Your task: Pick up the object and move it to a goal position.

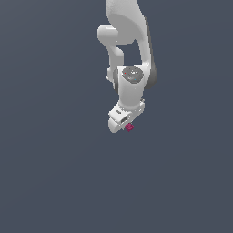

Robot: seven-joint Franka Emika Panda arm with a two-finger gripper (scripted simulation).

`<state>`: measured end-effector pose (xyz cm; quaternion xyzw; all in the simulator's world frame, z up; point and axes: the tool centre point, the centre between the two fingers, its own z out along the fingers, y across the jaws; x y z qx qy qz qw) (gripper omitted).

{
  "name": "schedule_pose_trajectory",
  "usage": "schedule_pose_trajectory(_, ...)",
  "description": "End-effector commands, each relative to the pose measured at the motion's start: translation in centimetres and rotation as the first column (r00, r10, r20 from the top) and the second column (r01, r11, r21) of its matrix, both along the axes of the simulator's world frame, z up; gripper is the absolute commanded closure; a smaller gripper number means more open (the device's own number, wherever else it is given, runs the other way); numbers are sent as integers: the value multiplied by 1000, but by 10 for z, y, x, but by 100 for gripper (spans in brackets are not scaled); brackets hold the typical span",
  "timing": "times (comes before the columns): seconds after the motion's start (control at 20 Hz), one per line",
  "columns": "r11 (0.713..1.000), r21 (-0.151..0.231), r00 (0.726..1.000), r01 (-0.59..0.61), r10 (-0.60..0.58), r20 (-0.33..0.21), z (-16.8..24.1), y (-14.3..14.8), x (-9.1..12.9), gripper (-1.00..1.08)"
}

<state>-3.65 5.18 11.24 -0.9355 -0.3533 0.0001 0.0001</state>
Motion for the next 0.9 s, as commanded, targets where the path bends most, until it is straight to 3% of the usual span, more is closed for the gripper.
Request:
schedule_pose_trajectory(0.0,1000,0,1000,0,0,0,23,14,9,108)
schedule_pose_trajectory(0.85,1000,1,1000,0,0,0,160,96,70,108)
